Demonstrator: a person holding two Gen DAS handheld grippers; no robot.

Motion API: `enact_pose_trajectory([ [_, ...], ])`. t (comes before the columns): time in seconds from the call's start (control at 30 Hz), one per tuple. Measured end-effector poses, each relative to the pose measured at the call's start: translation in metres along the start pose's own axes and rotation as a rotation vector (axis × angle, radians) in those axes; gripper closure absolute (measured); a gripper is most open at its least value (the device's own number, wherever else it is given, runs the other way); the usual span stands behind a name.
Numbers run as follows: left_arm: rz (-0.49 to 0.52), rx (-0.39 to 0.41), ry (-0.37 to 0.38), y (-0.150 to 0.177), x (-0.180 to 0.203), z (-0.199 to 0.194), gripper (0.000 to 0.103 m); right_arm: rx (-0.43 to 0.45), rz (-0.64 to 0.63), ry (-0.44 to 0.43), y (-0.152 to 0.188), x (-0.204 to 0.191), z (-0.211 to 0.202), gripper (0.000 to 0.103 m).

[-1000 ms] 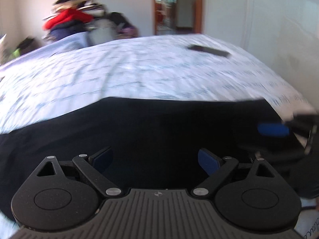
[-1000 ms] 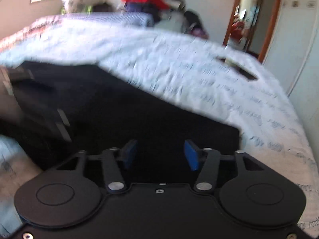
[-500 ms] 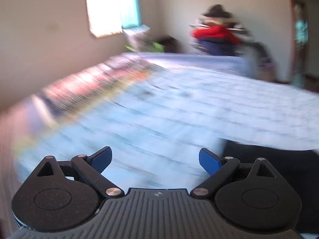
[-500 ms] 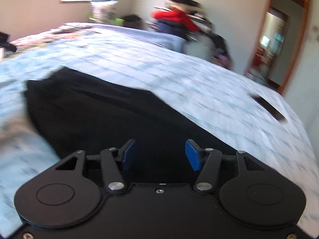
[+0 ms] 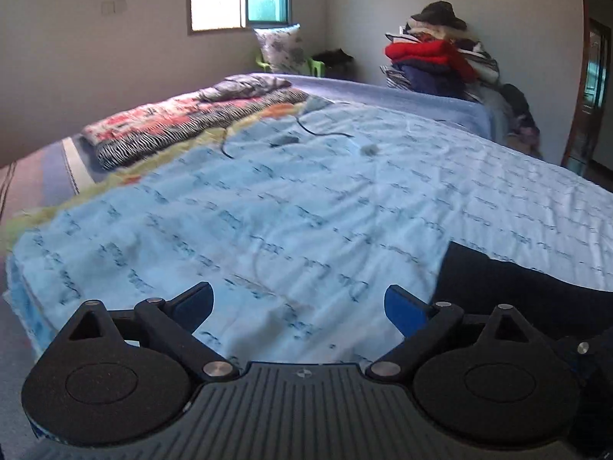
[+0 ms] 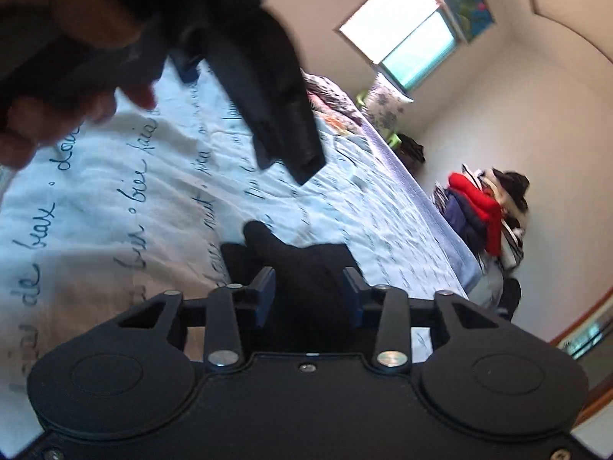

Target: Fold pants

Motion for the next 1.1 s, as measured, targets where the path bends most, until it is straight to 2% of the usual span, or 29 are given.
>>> enact_pose_trajectory([
  [0.07,0.022,0.001,-0.003,-0.002,-0.006,0.002,0.004,-0.022,0.005,-0.035,-0.005,-0.005,0.017,0.070],
  [0.13,0.021,-0.019,0.017,0.001,-0.010,0.003,0.004,-0.058,0.002,-0.050,-0.004,-0.010,0.030,0.077],
  [0.17,0.013,-0.031,0.028,0.003,-0.013,0.007,0.004,-0.068,0.001,-0.054,-0.001,-0.012,0.032,0.088],
  [0.2,0.002,-0.039,0.034,0.006,-0.016,0.008,0.004,-0.076,0.004,-0.053,0.001,-0.016,0.034,0.091],
  [0.37,-0.072,-0.063,0.034,0.014,-0.024,0.019,0.004,-0.047,0.048,-0.044,0.000,-0.016,0.019,0.093],
  [0.53,-0.121,-0.099,0.137,0.013,-0.014,0.023,0.004,-0.021,0.058,-0.070,0.003,-0.023,0.010,0.093],
  [0.63,-0.143,-0.148,0.222,0.016,-0.003,0.030,0.004,-0.015,-0.040,0.034,0.009,-0.032,-0.005,0.090],
  [0.67,-0.147,-0.154,0.238,0.017,-0.001,0.031,0.004,-0.009,-0.065,0.066,0.010,-0.034,-0.012,0.086],
  [0.7,-0.149,-0.160,0.245,0.018,0.002,0.033,0.004,-0.010,-0.084,0.079,0.010,-0.034,-0.018,0.072],
  [0.77,-0.158,-0.177,0.247,0.020,0.005,0.037,0.004,-0.021,-0.135,0.085,0.015,-0.038,-0.022,0.056],
  [0.83,-0.178,-0.203,0.261,0.021,0.008,0.040,0.004,-0.042,-0.200,0.111,0.020,-0.044,-0.018,0.056],
  [0.93,-0.248,-0.268,0.338,0.025,0.004,0.046,0.004,-0.051,-0.209,0.128,0.019,-0.045,-0.009,0.056],
  [0.97,-0.287,-0.301,0.373,0.027,0.001,0.049,0.004,-0.051,-0.207,0.134,0.017,-0.045,-0.004,0.058],
  [1.03,-0.370,-0.352,0.441,0.031,-0.004,0.056,0.004,-0.061,-0.191,0.125,0.016,-0.043,0.008,0.067],
  [1.07,-0.407,-0.365,0.465,0.031,-0.006,0.058,0.004,-0.073,-0.169,0.102,0.015,-0.041,0.013,0.081],
  [1.1,-0.437,-0.378,0.479,0.031,-0.008,0.060,0.004,-0.078,-0.146,0.083,0.016,-0.040,0.016,0.090],
])
Point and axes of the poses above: each gripper's, at about its wrist camera, not at the fingertips, and z roughly the way its jaws point, x to its right, y to its underside, the point moved 2 cm from there along z, roughly the way its jaws point, and after that the axes turned 2 degrees about x, right-handed, at the moved point
